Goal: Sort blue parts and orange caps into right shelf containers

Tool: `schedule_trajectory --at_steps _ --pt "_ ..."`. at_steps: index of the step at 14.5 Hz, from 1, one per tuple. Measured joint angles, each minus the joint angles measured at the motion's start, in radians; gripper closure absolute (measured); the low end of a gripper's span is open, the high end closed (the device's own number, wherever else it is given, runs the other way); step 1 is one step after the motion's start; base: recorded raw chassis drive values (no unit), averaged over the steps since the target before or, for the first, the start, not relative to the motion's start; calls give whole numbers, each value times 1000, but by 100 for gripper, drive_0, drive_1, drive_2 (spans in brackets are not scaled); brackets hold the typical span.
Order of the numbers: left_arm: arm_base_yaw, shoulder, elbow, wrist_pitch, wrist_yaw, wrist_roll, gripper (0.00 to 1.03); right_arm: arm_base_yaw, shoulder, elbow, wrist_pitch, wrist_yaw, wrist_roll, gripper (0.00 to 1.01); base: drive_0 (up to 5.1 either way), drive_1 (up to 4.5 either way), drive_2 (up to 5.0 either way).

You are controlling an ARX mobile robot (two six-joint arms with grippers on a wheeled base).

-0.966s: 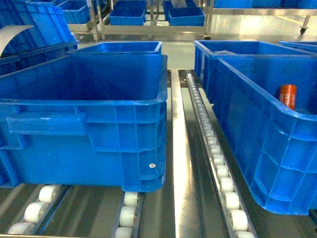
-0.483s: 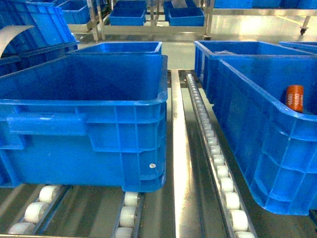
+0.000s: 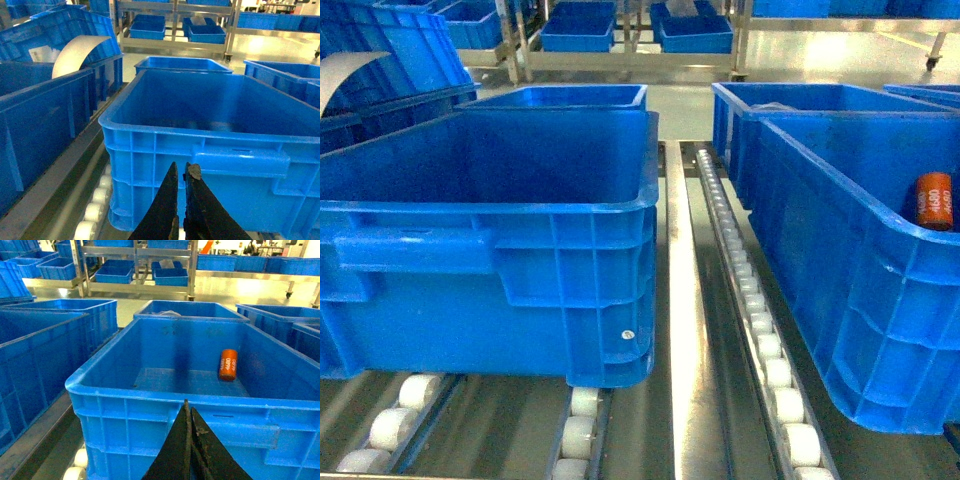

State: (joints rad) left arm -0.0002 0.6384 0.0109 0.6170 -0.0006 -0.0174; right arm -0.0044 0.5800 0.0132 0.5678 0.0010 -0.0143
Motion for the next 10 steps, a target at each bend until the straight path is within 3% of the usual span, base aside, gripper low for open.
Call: schedule_trajectory --at_steps 10 --pt "0 -427 0 -404 0 0 101 0 -388 0 -376 0 0 100 4 407 -399"
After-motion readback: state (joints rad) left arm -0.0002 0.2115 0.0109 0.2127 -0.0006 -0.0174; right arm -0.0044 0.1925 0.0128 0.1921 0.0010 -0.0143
